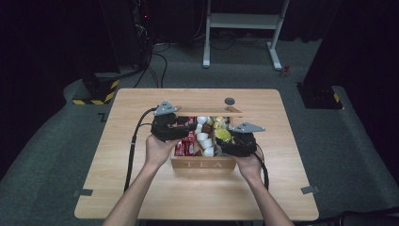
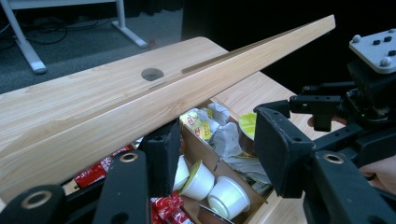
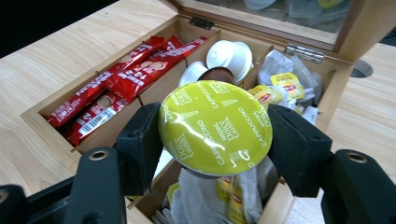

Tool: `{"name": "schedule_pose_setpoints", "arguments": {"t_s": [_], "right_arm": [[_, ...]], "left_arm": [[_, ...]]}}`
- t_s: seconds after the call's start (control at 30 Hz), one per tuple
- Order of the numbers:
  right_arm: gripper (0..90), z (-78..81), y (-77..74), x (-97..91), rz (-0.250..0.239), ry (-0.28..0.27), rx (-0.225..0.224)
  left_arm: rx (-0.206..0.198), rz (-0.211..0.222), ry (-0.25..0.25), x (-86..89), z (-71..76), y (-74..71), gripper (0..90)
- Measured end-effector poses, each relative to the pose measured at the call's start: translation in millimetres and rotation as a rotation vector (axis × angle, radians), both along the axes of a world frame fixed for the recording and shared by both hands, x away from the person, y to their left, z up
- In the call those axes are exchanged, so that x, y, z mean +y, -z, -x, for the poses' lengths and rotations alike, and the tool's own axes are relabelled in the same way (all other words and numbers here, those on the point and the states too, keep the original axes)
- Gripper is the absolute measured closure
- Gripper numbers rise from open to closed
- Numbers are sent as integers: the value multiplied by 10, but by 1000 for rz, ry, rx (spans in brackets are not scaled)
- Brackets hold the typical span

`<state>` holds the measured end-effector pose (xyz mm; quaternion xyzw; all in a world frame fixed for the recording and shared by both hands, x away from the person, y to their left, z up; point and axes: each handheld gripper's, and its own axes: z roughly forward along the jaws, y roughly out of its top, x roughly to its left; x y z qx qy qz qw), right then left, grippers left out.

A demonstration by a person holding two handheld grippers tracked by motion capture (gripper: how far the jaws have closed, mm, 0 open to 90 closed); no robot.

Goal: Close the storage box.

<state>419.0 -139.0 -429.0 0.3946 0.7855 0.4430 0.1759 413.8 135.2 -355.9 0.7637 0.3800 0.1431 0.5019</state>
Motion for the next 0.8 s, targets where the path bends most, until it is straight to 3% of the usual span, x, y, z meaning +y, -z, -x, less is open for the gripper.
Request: {"name": "schedule_pose_setpoints", "arguments": {"t_s": [0.8], "right_arm": [[383,-20,-112,-424,-53,79,-24]], "left_arm": [[-16,2,-2,10,26,39,527]]}}
